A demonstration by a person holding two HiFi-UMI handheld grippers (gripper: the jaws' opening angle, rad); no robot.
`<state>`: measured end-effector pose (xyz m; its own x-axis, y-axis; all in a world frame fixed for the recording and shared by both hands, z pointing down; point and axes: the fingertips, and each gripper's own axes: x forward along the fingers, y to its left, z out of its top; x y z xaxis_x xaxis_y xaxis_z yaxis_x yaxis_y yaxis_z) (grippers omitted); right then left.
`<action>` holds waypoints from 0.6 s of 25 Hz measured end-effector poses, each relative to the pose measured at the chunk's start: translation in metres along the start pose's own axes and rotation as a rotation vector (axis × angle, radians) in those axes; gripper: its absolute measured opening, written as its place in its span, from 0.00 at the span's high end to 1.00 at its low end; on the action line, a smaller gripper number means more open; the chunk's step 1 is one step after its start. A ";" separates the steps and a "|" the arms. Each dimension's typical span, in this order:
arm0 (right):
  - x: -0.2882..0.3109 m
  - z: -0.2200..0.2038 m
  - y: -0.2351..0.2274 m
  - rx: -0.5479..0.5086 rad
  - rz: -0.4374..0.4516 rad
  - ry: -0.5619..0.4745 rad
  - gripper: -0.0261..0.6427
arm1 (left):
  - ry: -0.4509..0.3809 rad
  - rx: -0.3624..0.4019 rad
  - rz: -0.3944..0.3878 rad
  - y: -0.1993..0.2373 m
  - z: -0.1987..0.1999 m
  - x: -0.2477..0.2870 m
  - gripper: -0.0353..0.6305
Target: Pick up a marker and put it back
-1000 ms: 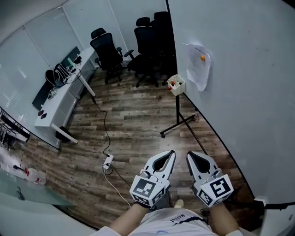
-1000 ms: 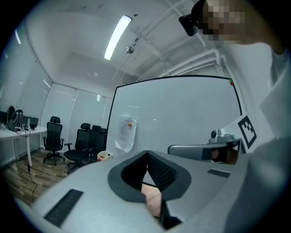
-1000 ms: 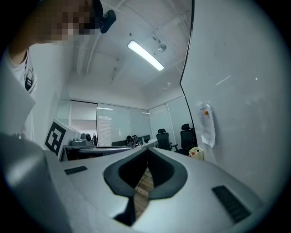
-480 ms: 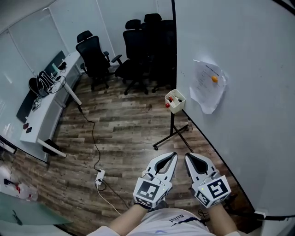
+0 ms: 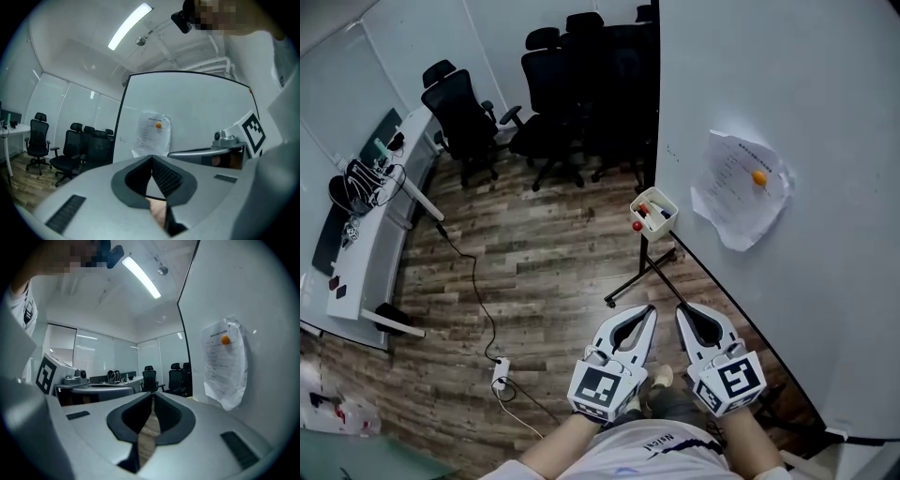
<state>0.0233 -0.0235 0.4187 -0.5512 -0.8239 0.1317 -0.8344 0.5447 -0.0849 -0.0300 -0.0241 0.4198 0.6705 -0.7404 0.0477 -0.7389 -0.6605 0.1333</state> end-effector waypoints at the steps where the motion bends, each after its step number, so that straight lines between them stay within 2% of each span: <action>1: 0.008 -0.004 -0.006 0.000 -0.004 0.009 0.94 | 0.005 -0.011 0.001 0.007 -0.004 0.007 0.93; 11: 0.125 -0.040 -0.097 0.003 -0.053 0.096 0.93 | 0.020 0.012 0.015 0.077 -0.006 0.100 0.93; 15: 0.166 -0.062 -0.135 0.025 -0.039 0.164 0.86 | 0.042 0.012 0.049 0.106 -0.008 0.142 0.93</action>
<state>0.0439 -0.2241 0.5133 -0.5129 -0.8064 0.2945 -0.8558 0.5073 -0.1014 -0.0128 -0.1980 0.4489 0.6356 -0.7661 0.0950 -0.7714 -0.6254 0.1177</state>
